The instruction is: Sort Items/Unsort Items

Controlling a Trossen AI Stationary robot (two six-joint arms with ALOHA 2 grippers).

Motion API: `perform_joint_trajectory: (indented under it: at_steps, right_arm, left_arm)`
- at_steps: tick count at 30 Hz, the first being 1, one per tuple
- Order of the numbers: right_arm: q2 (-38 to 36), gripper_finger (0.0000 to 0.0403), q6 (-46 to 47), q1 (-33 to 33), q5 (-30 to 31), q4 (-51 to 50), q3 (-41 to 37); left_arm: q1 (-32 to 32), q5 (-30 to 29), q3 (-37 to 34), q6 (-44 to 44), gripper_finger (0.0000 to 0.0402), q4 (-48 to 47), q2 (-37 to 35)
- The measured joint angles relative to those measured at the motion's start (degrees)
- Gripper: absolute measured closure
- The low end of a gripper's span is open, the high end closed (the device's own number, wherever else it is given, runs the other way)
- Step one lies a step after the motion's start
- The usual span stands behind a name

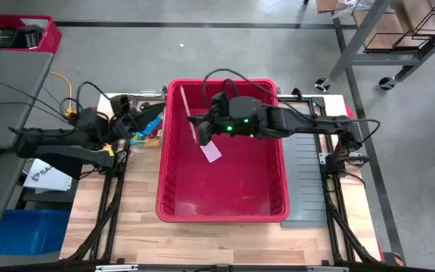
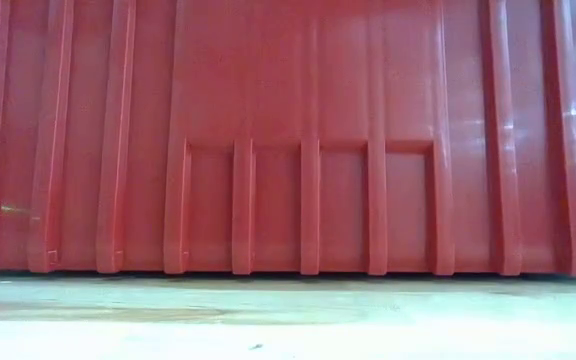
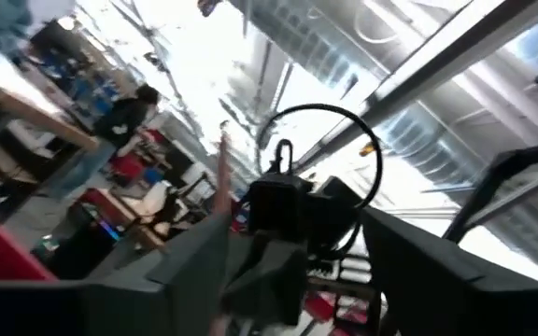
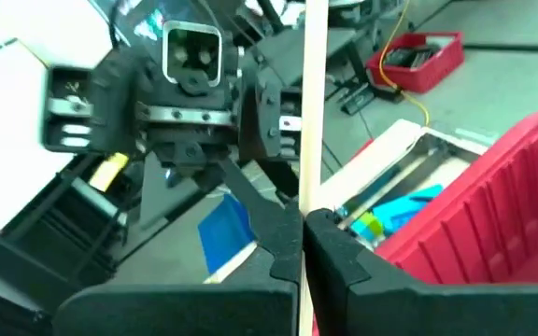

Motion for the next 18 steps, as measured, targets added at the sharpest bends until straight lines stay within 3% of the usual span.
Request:
perform_joint_trajectory:
  at_steps: [6,18]
  right_arm:
    - [0.29,0.0402,1.82,0.47,-2.99,0.54,-0.18]
    - [0.61,0.0403,4.98,2.32,-4.23,-2.93,-0.11]
  left_arm:
    - [-0.02,4.42,0.49,-3.34,0.0110,2.00,6.26]
    - [0.00,6.35,3.60,-2.65,0.0106,2.78,13.90]
